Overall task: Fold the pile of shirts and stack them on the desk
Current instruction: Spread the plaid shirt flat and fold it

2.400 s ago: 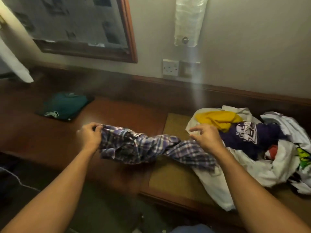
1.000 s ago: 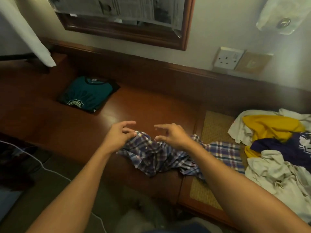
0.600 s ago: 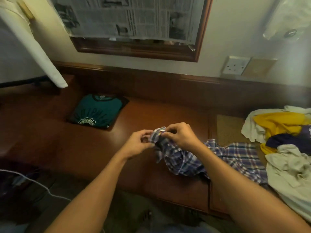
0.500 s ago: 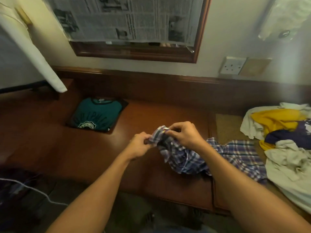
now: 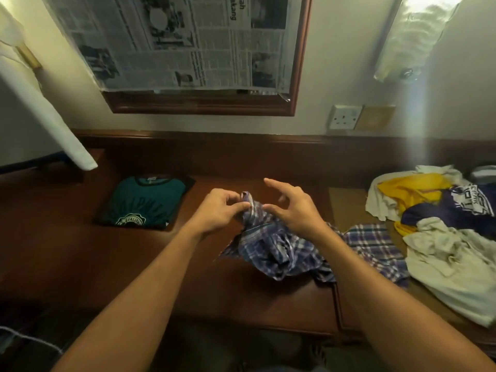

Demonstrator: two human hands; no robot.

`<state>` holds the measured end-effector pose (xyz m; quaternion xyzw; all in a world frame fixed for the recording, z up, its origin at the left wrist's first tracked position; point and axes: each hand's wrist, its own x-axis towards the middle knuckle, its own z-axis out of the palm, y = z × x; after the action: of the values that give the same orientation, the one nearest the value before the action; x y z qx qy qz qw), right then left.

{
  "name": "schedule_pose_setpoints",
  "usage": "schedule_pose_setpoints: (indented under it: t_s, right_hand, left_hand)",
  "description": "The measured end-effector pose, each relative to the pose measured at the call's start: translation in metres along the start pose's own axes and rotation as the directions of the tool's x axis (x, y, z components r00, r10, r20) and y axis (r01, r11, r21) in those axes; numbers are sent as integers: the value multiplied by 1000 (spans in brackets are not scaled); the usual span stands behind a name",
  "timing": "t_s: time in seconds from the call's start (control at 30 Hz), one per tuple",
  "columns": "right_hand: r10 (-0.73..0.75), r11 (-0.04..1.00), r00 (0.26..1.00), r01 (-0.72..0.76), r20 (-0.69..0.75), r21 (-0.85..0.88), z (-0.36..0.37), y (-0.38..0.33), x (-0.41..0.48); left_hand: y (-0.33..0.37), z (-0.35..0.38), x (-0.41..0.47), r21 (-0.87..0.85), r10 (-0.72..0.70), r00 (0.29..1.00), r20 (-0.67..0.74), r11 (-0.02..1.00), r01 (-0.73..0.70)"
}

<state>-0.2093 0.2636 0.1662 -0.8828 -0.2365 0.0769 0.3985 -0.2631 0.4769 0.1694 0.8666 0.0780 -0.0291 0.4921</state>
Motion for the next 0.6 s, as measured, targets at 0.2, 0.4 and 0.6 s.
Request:
schedule_pose_setpoints:
  t_s: [0.2, 0.4, 0.6]
  right_hand:
    - [5, 999, 992, -12, 129, 52, -4, -13, 22]
    - [2, 999, 956, -15, 293, 43, -5, -12, 27]
    - [90, 930, 994, -107, 65, 352, -20, -14, 35]
  left_hand:
    - [6, -2, -4, -105, -9, 998, -64, 994, 2]
    - [17, -3, -4, -189, -30, 997, -73, 982, 16]
    - [15, 10, -9, -110, -35, 923, -383, 994, -8]
